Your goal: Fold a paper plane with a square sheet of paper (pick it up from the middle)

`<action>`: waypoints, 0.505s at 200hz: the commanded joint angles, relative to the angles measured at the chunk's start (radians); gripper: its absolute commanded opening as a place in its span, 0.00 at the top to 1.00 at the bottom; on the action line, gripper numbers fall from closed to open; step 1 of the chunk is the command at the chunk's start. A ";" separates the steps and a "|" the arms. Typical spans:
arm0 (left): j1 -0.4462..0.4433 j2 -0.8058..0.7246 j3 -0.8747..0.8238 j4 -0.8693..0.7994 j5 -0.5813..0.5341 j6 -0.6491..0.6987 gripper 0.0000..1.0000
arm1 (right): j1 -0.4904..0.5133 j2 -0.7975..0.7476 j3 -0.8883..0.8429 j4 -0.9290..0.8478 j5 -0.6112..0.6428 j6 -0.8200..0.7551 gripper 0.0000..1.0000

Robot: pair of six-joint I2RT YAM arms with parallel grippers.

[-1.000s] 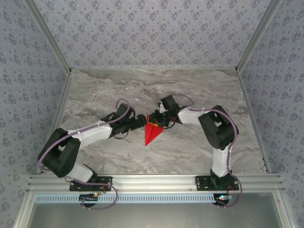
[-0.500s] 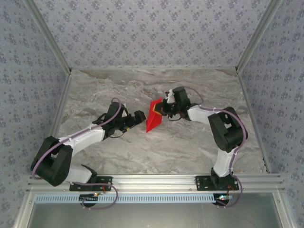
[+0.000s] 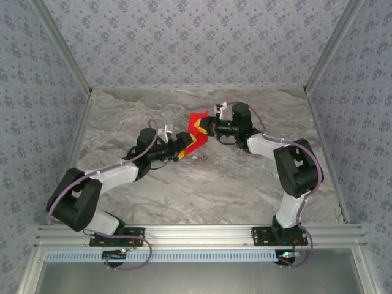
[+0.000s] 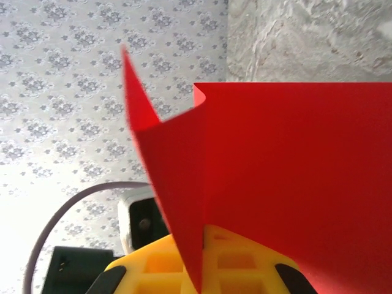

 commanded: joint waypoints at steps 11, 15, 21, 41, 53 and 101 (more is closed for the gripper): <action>0.016 0.024 0.002 0.194 0.041 -0.049 0.33 | 0.005 0.008 0.026 0.065 -0.069 0.077 0.97; 0.016 0.023 0.002 0.196 0.039 -0.047 0.35 | 0.005 0.008 0.024 0.064 -0.072 0.077 0.97; 0.020 0.022 -0.001 0.196 0.039 -0.043 0.39 | 0.004 0.008 0.023 0.062 -0.077 0.077 0.97; 0.025 0.016 -0.014 0.216 0.038 -0.039 0.51 | 0.005 0.012 0.020 0.047 -0.089 0.069 0.97; 0.025 0.014 -0.017 0.213 0.040 -0.030 0.60 | 0.005 0.015 0.020 0.034 -0.093 0.063 0.97; 0.025 0.006 -0.006 0.137 0.046 0.027 0.86 | 0.002 0.010 0.036 -0.111 -0.081 -0.045 0.93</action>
